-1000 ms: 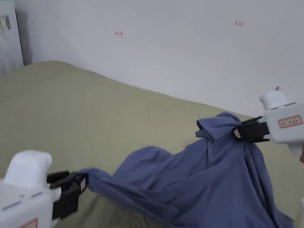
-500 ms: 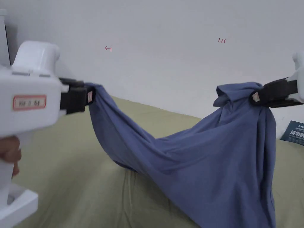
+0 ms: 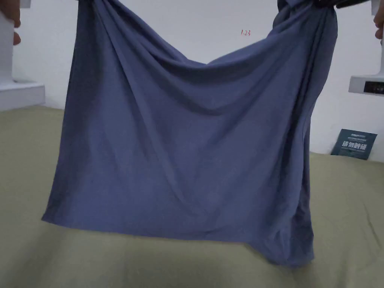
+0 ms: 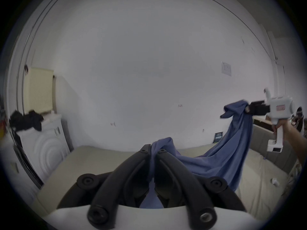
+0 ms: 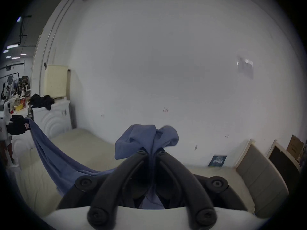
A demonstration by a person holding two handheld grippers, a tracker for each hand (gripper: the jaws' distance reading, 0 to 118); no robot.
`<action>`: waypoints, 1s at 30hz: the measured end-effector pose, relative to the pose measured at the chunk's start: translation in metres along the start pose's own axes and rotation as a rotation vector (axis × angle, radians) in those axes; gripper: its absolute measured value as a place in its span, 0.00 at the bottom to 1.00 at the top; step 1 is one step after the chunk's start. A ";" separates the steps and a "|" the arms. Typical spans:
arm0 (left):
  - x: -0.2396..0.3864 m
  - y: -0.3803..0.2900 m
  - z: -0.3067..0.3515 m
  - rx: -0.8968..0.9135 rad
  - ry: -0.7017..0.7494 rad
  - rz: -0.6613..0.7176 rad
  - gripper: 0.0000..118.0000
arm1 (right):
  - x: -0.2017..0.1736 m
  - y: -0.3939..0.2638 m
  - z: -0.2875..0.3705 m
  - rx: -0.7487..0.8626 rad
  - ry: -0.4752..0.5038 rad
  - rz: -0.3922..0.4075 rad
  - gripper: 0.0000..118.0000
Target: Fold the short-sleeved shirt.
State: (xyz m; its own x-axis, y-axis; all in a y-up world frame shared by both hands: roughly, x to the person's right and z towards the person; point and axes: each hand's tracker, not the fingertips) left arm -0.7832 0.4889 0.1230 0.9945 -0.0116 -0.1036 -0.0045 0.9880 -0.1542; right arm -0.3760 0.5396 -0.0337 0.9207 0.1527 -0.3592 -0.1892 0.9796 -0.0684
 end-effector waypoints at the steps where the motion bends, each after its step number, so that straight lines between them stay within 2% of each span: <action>1: 0.001 0.007 -0.005 0.008 0.023 -0.015 0.02 | 0.000 0.006 0.002 0.052 0.002 0.003 0.07; 3: -0.001 0.021 -0.014 0.020 0.025 -0.012 0.02 | 0.000 0.017 0.000 0.130 -0.006 0.034 0.07; 5: -0.004 0.038 -0.022 0.047 0.067 -0.033 0.02 | -0.001 0.033 -0.001 0.189 -0.050 0.098 0.07; 6: -0.006 0.048 -0.026 0.039 0.083 -0.037 0.02 | 0.000 0.044 -0.004 0.212 -0.089 0.096 0.07; 9: -0.014 0.071 -0.031 0.075 0.137 -0.067 0.02 | 0.010 0.067 0.001 0.291 -0.067 0.030 0.07; 15: -0.024 0.068 -0.020 0.078 0.143 -0.073 0.02 | 0.017 0.058 0.030 0.317 -0.013 0.000 0.07; 18: -0.022 0.033 -0.003 0.058 0.095 -0.120 0.02 | 0.013 0.024 0.051 0.295 0.007 0.004 0.07; 19: -0.022 0.017 0.003 0.045 0.082 -0.137 0.02 | 0.012 0.009 0.060 0.275 0.046 0.004 0.07; 21: -0.022 -0.016 0.015 0.001 0.059 -0.151 0.02 | 0.010 -0.024 0.076 0.247 0.069 -0.020 0.07; 23: -0.024 -0.056 0.030 -0.048 0.011 -0.125 0.02 | 0.009 -0.069 0.093 0.216 0.113 -0.051 0.07; 28: -0.021 -0.176 0.074 -0.183 -0.073 -0.035 0.02 | -0.003 -0.187 0.145 0.052 0.127 -0.180 0.07; 30: -0.018 -0.220 0.097 -0.243 -0.086 0.009 0.02 | -0.011 -0.231 0.174 -0.008 0.109 -0.190 0.07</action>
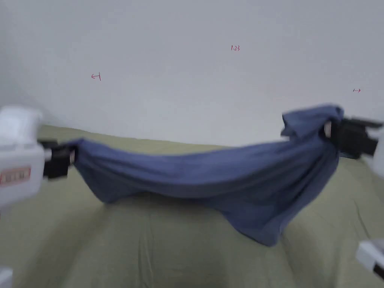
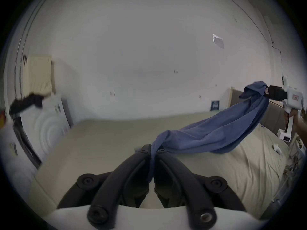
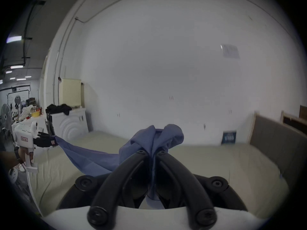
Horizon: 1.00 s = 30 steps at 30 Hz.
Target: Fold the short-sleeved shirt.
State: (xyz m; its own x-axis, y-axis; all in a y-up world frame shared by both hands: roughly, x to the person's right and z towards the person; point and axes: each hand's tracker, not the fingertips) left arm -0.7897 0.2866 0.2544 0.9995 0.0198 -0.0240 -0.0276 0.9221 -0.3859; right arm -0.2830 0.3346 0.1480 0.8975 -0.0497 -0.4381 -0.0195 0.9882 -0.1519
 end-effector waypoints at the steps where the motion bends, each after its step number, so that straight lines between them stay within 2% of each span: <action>1: 0.001 -0.023 0.006 -0.048 -0.012 0.029 0.02 | 0.000 -0.021 0.013 -0.042 -0.016 -0.019 0.07; 3: 0.004 -0.062 0.023 -0.065 -0.020 0.095 0.02 | 0.001 -0.057 0.041 -0.077 -0.008 -0.095 0.07; 5: 0.006 -0.094 0.037 -0.123 -0.037 0.143 0.02 | -0.003 -0.083 0.069 -0.098 -0.033 -0.122 0.07; 6: 0.008 -0.109 0.045 -0.154 -0.029 0.155 0.02 | -0.004 -0.095 0.083 -0.106 -0.027 -0.164 0.07; 9: 0.013 -0.140 0.067 -0.198 -0.058 0.173 0.02 | -0.008 -0.122 0.117 -0.157 -0.003 -0.218 0.07; 13: 0.020 -0.166 0.096 -0.204 -0.065 0.171 0.02 | -0.012 -0.156 0.153 -0.225 -0.007 -0.246 0.07; 17: 0.023 -0.173 0.119 -0.205 -0.068 0.128 0.02 | -0.016 -0.180 0.177 -0.313 -0.014 -0.218 0.07; 21: 0.021 -0.181 0.128 -0.265 -0.072 0.086 0.02 | -0.017 -0.205 0.195 -0.384 -0.020 -0.281 0.08; 22: 0.021 -0.185 0.129 -0.278 -0.066 0.066 0.02 | -0.017 -0.212 0.197 -0.428 -0.056 -0.291 0.08; 23: 0.021 -0.188 0.131 -0.285 -0.064 0.052 0.02 | -0.015 -0.218 0.200 -0.451 -0.095 -0.311 0.08; 26: 0.019 -0.198 0.136 -0.313 -0.075 0.036 0.02 | -0.007 -0.232 0.213 -0.459 -0.134 -0.457 0.08; 28: 0.015 -0.209 0.138 -0.342 -0.081 0.036 0.02 | 0.001 -0.235 0.220 -0.476 -0.112 -0.545 0.09; 30: 0.014 -0.214 0.140 -0.363 -0.081 0.031 0.02 | 0.002 -0.231 0.222 -0.493 -0.126 -0.540 0.10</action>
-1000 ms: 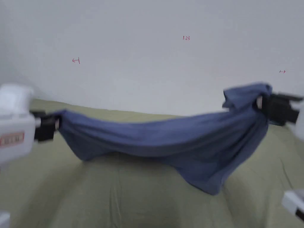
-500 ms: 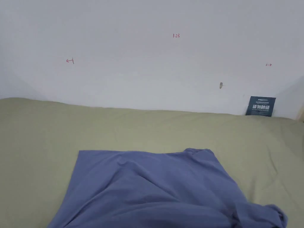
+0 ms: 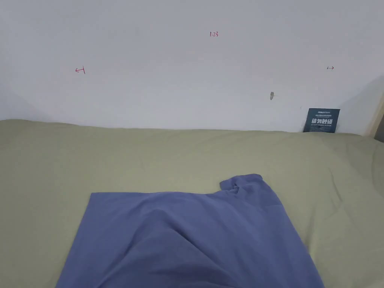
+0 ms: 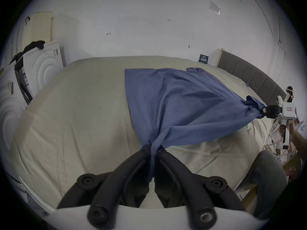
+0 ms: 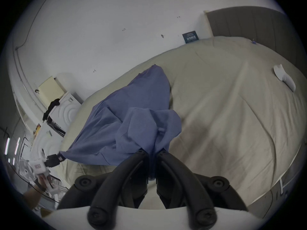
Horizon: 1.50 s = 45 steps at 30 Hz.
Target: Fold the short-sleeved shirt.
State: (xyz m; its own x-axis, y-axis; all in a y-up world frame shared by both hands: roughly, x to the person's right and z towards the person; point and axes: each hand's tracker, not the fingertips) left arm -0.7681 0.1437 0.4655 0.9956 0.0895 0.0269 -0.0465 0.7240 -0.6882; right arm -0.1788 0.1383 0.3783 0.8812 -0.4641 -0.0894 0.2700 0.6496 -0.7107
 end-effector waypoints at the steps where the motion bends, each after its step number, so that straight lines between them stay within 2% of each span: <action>1: -0.001 -0.004 -0.001 -0.009 0.000 0.003 0.02 | -0.001 0.002 0.003 -0.030 -0.003 -0.012 0.14; 2: -0.002 -0.006 0.000 -0.016 0.003 0.012 0.02 | -0.002 0.002 0.006 -0.038 0.002 -0.012 0.19; 4: -0.004 -0.010 0.003 -0.019 -0.011 0.039 0.02 | -0.004 0.003 0.018 -0.069 0.023 0.017 0.20; 8: -0.012 -0.018 0.011 -0.021 -0.025 0.094 0.07 | -0.007 0.003 0.045 -0.066 0.003 0.199 0.21; 10: -0.012 -0.022 0.020 -0.038 0.029 0.108 0.12 | -0.010 0.004 0.060 -0.051 -0.038 0.217 0.22; 11: -0.015 -0.023 0.026 -0.036 0.036 0.123 0.18 | -0.012 0.005 0.067 -0.028 -0.063 0.220 0.23; 12: -0.017 -0.023 0.034 -0.023 0.048 0.152 0.29 | -0.015 0.007 0.075 -0.002 -0.087 0.229 0.24; 13: -0.015 -0.021 0.044 -0.006 0.060 0.182 0.49 | -0.019 0.010 0.084 0.048 -0.097 0.234 0.24; 14: -0.012 -0.017 0.053 0.027 0.070 0.188 0.61 | -0.026 0.012 0.090 0.085 -0.105 0.236 0.25; 15: -0.006 -0.010 0.062 0.067 0.074 0.181 0.64 | -0.033 0.016 0.096 0.109 -0.113 0.245 0.29; 18: 0.024 0.018 0.075 0.153 0.085 0.145 0.67 | -0.065 0.025 0.096 0.139 -0.173 0.252 0.57; 19: 0.038 0.026 0.077 0.179 0.096 0.116 0.68 | -0.078 0.026 0.091 0.128 -0.178 0.257 0.62; 22: 0.093 0.049 0.071 0.192 0.155 0.058 0.68 | -0.112 0.012 0.074 0.135 -0.182 0.271 0.61; 24: 0.126 0.053 0.068 0.190 0.143 0.049 0.68 | -0.135 -0.002 0.062 0.103 -0.188 0.280 0.61; 26: 0.156 0.048 0.065 0.177 0.141 0.057 0.63 | -0.152 -0.024 0.051 0.087 -0.212 0.302 0.61; 27: 0.170 0.041 0.064 0.173 0.136 0.053 0.53 | -0.159 -0.036 0.047 0.090 -0.219 0.323 0.60; 28: 0.186 0.031 0.062 0.162 0.133 0.032 0.29 | -0.165 -0.049 0.044 0.081 -0.218 0.343 0.55; 29: 0.197 0.022 0.060 0.152 0.141 0.020 0.08 | -0.170 -0.061 0.042 0.071 -0.216 0.363 0.46; 30: 0.206 0.011 0.057 0.138 0.145 0.015 0.01 | -0.174 -0.074 0.041 0.061 -0.213 0.380 0.24; 31: 0.211 -0.001 0.055 0.116 0.131 0.021 0.01 | -0.177 -0.087 0.041 0.051 -0.214 0.390 0.01; 33: 0.215 -0.020 0.055 0.051 0.055 0.081 0.01 | -0.180 -0.108 0.043 0.023 -0.220 0.404 0.01; 35: 0.216 -0.038 0.056 0.018 0.042 0.078 0.01 | -0.175 -0.118 0.047 -0.054 -0.151 0.389 0.01; 37: 0.208 -0.047 0.057 0.008 0.062 0.074 0.01 | -0.173 -0.122 0.054 -0.044 -0.161 0.378 0.01; 44: 0.109 -0.032 0.051 -0.020 0.251 0.287 0.02 | -0.149 -0.089 0.071 0.029 -0.155 0.322 0.01; 45: 0.093 -0.028 0.047 -0.024 0.284 0.343 0.07 | -0.145 -0.081 0.071 0.038 -0.164 0.305 0.01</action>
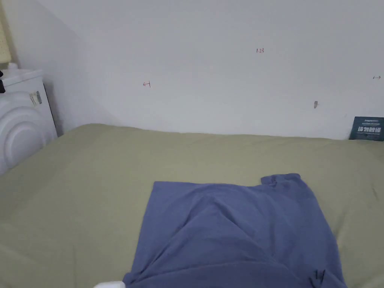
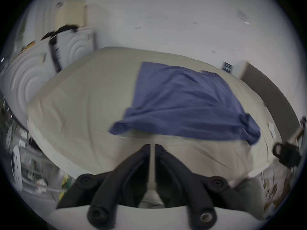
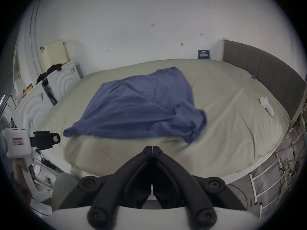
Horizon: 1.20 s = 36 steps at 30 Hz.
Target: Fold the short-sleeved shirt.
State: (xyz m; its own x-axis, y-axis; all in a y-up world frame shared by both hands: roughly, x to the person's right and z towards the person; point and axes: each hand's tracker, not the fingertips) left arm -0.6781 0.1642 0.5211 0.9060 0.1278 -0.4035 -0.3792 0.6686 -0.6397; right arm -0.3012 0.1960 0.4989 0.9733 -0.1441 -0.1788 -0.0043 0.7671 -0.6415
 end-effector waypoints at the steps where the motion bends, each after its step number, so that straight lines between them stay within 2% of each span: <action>1: -0.013 0.009 -0.010 -0.004 0.021 0.054 0.26 | 0.008 0.004 -0.002 0.000 0.005 -0.013 0.01; 3: -0.031 0.023 -0.031 -0.028 0.043 0.139 0.72 | 0.019 0.013 -0.005 0.000 0.009 -0.036 0.01; 4: -0.038 0.028 -0.043 -0.040 0.040 0.188 0.83 | 0.024 0.016 -0.006 0.002 -0.006 -0.042 0.01; 7: -0.049 0.039 -0.077 -0.099 -0.021 0.295 0.82 | 0.047 0.022 -0.017 0.004 -0.050 -0.073 0.01; 10: -0.045 0.041 -0.098 -0.113 -0.006 0.282 0.82 | 0.067 0.027 -0.025 -0.023 -0.086 -0.125 0.01; 12: -0.039 0.041 -0.107 -0.115 0.004 0.286 0.81 | 0.077 0.031 -0.031 -0.032 -0.105 -0.122 0.03; 13: -0.037 0.040 -0.112 -0.128 -0.014 0.291 0.77 | 0.083 0.032 -0.036 -0.035 -0.122 -0.122 0.09; 14: -0.033 0.040 -0.115 -0.132 -0.006 0.285 0.70 | 0.088 0.034 -0.041 -0.039 -0.123 -0.129 0.21; 15: -0.029 0.041 -0.116 -0.124 0.057 0.239 0.58 | 0.094 0.036 -0.048 -0.048 -0.114 -0.154 0.41; 16: -0.027 0.042 -0.113 -0.107 0.087 0.197 0.36 | 0.101 0.038 -0.057 -0.065 -0.084 -0.189 0.66; 17: -0.027 0.042 -0.112 -0.089 0.073 0.171 0.19 | 0.106 0.040 -0.065 -0.100 -0.056 -0.220 0.72; 18: -0.030 0.042 -0.111 -0.090 0.049 0.180 0.06 | 0.110 0.041 -0.074 -0.117 -0.033 -0.237 0.70; 19: -0.035 0.042 -0.110 -0.082 -0.033 0.221 0.06 | 0.115 0.044 -0.084 -0.132 -0.024 -0.247 0.71; 22: -0.032 0.039 -0.096 -0.081 -0.021 0.212 0.06 | 0.125 0.050 -0.110 -0.141 -0.093 -0.228 0.71; 25: -0.028 0.039 -0.086 -0.062 -0.028 0.198 0.06 | 0.132 0.057 -0.136 -0.174 -0.085 -0.230 0.71; 29: -0.022 0.042 -0.077 -0.012 -0.023 0.148 0.05 | 0.125 0.058 -0.157 -0.226 0.034 -0.222 0.69; 30: -0.021 0.044 -0.078 -0.022 -0.027 0.146 0.05 | 0.122 0.059 -0.157 -0.236 0.048 -0.204 0.63; 31: -0.020 0.045 -0.079 -0.025 -0.027 0.147 0.05 | 0.115 0.060 -0.154 -0.227 0.013 -0.167 0.37; 32: -0.022 0.046 -0.081 -0.023 -0.028 0.147 0.05 | 0.109 0.061 -0.150 -0.194 -0.038 -0.115 0.06; 33: -0.022 0.047 -0.081 -0.023 -0.030 0.148 0.05 | 0.105 0.059 -0.143 -0.146 -0.082 -0.092 0.06; 36: -0.023 0.049 -0.082 -0.017 -0.035 0.153 0.05 | 0.101 0.063 -0.124 -0.046 -0.016 -0.101 0.06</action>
State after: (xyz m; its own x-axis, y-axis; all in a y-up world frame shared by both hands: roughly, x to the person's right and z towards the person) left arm -0.7326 0.1342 0.4457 0.8433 0.2533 -0.4739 -0.5162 0.6268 -0.5837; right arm -0.2317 0.1524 0.3485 0.9729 -0.2090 -0.0992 0.0843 0.7196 -0.6892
